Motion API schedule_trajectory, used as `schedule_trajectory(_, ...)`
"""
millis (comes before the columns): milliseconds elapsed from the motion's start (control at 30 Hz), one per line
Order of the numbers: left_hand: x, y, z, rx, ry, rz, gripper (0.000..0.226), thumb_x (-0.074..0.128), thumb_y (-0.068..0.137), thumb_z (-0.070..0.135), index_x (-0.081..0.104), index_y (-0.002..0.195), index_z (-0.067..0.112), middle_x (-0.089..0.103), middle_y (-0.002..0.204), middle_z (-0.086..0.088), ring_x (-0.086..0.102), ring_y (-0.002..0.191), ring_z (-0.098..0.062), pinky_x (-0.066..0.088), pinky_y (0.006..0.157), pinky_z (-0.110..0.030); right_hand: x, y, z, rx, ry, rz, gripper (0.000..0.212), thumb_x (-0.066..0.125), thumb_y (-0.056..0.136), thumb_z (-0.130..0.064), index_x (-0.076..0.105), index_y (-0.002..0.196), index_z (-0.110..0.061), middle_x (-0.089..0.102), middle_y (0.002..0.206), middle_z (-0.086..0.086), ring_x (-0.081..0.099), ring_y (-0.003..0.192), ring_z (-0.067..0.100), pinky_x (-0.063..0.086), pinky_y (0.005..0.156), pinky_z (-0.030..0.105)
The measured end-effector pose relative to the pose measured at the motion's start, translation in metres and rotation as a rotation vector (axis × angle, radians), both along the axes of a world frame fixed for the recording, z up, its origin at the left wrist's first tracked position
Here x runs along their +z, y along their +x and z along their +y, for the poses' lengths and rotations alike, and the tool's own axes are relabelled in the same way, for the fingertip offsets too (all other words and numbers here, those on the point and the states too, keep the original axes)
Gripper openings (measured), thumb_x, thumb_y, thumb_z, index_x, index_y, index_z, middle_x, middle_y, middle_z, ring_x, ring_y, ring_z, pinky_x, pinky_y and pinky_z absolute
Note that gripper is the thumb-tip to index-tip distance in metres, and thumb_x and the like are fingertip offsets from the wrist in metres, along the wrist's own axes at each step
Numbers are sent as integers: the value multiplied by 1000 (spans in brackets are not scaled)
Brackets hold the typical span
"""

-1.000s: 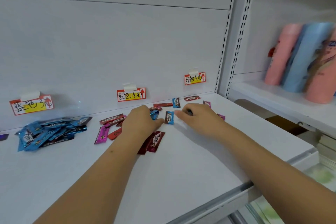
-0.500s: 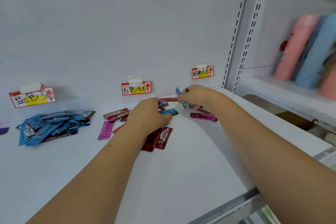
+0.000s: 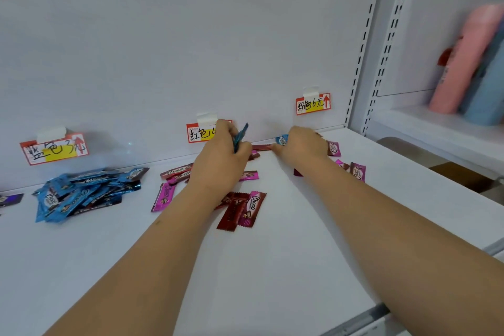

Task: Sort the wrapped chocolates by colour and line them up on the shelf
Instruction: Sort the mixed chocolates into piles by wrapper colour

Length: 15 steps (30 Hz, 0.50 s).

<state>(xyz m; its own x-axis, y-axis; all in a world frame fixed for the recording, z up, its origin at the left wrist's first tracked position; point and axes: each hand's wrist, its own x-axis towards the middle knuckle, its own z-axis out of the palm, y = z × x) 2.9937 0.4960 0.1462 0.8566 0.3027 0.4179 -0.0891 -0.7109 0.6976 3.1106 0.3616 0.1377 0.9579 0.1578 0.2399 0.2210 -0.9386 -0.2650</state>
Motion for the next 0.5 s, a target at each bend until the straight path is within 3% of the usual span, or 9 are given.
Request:
schedule_trajectory(100,4,-1,10,80,-31,-26,16,46,99,28,46,112,20,49,69,3,44,56,-17,39,58,-32,-2,11,-7,46,158,66,29,64,90,-37,59,105,-13,60,100,5,55,87,23,45,68,32)
schedule_trajectory(233,9,-7,24,176,-6,-7,30,40,104,34,57,96,10,44,67,1,38,56,-14,33,53,-29,1,13,-16,91,276,55,23,68,84,-29,61,101,-15,62,97,6,57,85,22,51,74,37)
schedule_trajectory(367,16,-22,35,145,-313,25,31,34,106,26,61,113,12,59,83,-1,51,69,-12,39,60,-23,5,1,-16,184,390,14,15,61,90,-26,54,88,-12,53,78,2,52,76,24,44,69,36)
schedule_trajectory(500,11,-58,55,112,-85,172,26,35,106,29,57,113,17,64,107,6,57,96,-12,42,82,-26,12,-13,-3,304,462,-2,16,53,96,-25,50,90,-10,48,75,0,45,66,17,38,59,32)
